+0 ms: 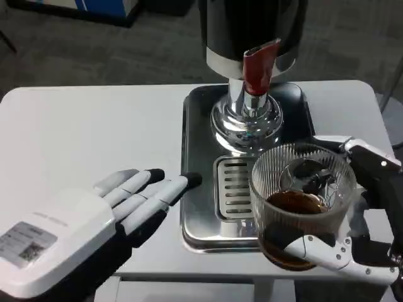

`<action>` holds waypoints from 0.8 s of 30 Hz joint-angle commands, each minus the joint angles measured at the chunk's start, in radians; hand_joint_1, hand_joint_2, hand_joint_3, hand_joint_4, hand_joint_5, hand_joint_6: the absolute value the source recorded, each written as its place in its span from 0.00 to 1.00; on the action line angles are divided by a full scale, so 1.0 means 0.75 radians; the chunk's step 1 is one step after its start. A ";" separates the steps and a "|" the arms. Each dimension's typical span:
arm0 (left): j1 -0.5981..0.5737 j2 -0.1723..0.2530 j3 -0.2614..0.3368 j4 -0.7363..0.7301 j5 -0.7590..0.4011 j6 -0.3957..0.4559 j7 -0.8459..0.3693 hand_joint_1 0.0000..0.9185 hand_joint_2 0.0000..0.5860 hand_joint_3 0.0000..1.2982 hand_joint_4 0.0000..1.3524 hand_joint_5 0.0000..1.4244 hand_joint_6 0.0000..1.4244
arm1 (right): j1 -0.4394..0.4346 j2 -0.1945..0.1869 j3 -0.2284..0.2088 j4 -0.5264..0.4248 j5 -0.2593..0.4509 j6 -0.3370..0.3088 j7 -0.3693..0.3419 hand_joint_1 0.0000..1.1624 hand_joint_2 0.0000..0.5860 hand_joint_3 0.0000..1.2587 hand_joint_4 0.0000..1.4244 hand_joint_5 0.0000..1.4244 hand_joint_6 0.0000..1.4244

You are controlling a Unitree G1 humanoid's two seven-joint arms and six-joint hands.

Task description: Grasp the cup under the faucet to collect the drink, then remove the cup.

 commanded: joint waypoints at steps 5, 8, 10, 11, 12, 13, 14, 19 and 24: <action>0.000 0.012 -0.015 0.004 0.014 0.009 -0.021 0.00 0.22 0.00 0.00 0.00 0.00 | -0.008 0.013 0.015 -0.035 0.000 -0.011 -0.005 0.80 0.21 0.77 0.81 0.98 1.00; -0.009 0.015 -0.023 0.009 0.013 0.014 -0.021 0.00 0.22 0.00 0.00 0.00 0.00 | -0.011 0.013 0.015 -0.035 -0.002 -0.008 -0.005 0.80 0.21 0.77 0.81 0.98 1.00; -0.012 0.017 -0.028 0.012 0.012 0.018 -0.022 0.00 0.22 0.00 0.00 0.00 0.00 | -0.016 0.014 0.018 -0.035 -0.004 -0.004 -0.004 0.80 0.21 0.78 0.82 0.99 1.00; -0.014 0.018 -0.030 0.013 0.013 0.019 -0.022 0.00 0.22 0.00 0.00 0.00 0.00 | -0.020 0.014 0.020 -0.034 -0.006 -0.002 -0.004 0.80 0.21 0.78 0.82 0.98 1.00; -0.015 0.018 -0.031 0.014 0.013 0.020 -0.023 0.00 0.22 0.00 0.00 0.00 0.00 | -0.022 0.015 0.022 -0.033 -0.007 -0.001 -0.003 0.80 0.21 0.78 0.82 0.99 1.00; -0.015 0.019 -0.032 0.016 0.015 0.021 -0.024 0.00 0.22 0.00 0.00 0.00 0.00 | -0.024 0.015 0.023 -0.033 -0.007 0.000 -0.003 0.80 0.21 0.78 0.82 0.99 1.00; -0.016 0.021 -0.031 0.019 0.014 0.021 -0.025 0.00 0.22 0.00 0.00 0.00 0.00 | -0.028 0.014 0.025 -0.031 -0.008 0.001 -0.003 0.80 0.21 0.78 0.82 0.99 1.00; -0.021 0.029 -0.030 0.031 0.009 0.018 -0.028 0.00 0.22 0.00 0.00 0.00 0.00 | -0.037 0.014 0.029 -0.025 -0.013 0.006 -0.002 0.80 0.22 0.78 0.82 0.99 1.00; -0.032 0.031 -0.035 0.044 0.006 0.015 -0.031 0.00 0.23 0.00 0.00 0.00 0.00 | -0.047 0.014 0.033 -0.021 -0.019 0.011 -0.002 0.79 0.23 0.78 0.82 0.99 1.00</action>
